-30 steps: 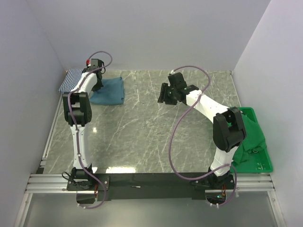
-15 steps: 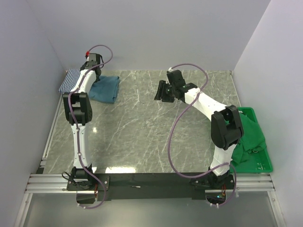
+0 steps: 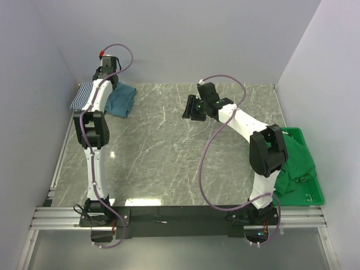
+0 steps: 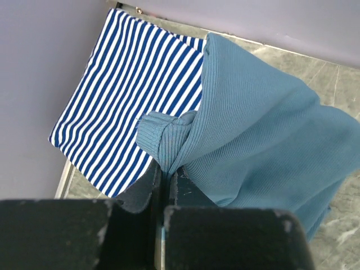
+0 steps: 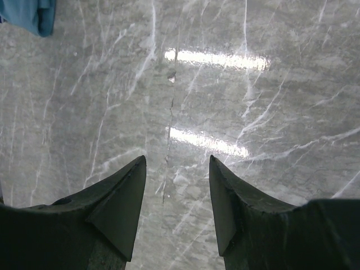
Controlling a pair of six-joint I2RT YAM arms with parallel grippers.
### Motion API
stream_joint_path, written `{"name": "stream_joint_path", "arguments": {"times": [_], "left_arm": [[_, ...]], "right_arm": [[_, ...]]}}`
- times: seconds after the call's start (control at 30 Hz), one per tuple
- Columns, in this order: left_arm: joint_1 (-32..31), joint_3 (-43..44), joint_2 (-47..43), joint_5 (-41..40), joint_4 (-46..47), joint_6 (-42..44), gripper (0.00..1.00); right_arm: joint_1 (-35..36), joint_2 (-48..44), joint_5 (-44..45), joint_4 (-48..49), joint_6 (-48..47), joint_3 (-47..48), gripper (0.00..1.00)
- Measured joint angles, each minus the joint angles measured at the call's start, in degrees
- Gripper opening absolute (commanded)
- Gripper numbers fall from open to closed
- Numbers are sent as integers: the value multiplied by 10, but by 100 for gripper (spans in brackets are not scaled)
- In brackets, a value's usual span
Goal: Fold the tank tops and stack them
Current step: Neatly place the folded tank top to the corner
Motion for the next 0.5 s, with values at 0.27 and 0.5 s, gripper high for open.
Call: {"name": "stream_joint_path", "arguments": {"times": [0.27, 0.5], "left_arm": [[16, 0, -4, 0, 8, 20, 0], [35, 0, -17, 1, 13, 24, 0]], "right_arm": [[6, 9, 0, 0, 0, 0, 56], [12, 9, 0, 0, 0, 0, 56]]}}
